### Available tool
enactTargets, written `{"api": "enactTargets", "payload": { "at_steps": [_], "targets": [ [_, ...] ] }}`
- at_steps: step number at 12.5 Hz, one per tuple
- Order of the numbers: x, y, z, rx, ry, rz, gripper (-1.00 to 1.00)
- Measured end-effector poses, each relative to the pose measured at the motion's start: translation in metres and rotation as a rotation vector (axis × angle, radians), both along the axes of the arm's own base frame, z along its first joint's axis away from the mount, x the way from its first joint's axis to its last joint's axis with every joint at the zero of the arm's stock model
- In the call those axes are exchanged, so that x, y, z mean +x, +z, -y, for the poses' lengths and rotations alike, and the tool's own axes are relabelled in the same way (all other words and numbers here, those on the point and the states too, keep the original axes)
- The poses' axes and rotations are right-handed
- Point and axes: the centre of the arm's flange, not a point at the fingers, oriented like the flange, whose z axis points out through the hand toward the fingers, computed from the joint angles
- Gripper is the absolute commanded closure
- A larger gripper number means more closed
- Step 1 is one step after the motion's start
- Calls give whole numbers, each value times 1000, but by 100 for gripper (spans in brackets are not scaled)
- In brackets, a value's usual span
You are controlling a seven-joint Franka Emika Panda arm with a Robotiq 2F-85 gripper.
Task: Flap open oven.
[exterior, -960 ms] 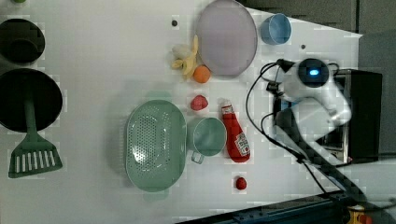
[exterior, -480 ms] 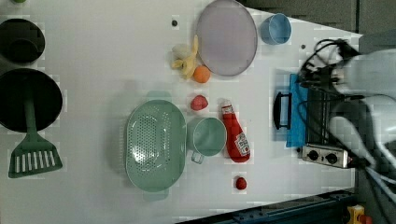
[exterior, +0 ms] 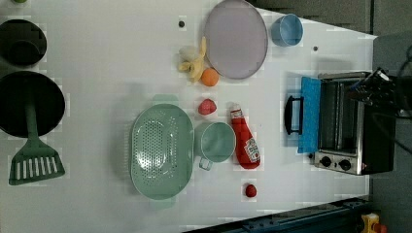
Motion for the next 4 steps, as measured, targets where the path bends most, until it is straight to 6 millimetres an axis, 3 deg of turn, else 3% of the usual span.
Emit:
{"api": "enactTargets", "payload": {
  "at_steps": [4],
  "targets": [
    [-24, 37, 4, 86, -24, -9, 65]
  ]
}}
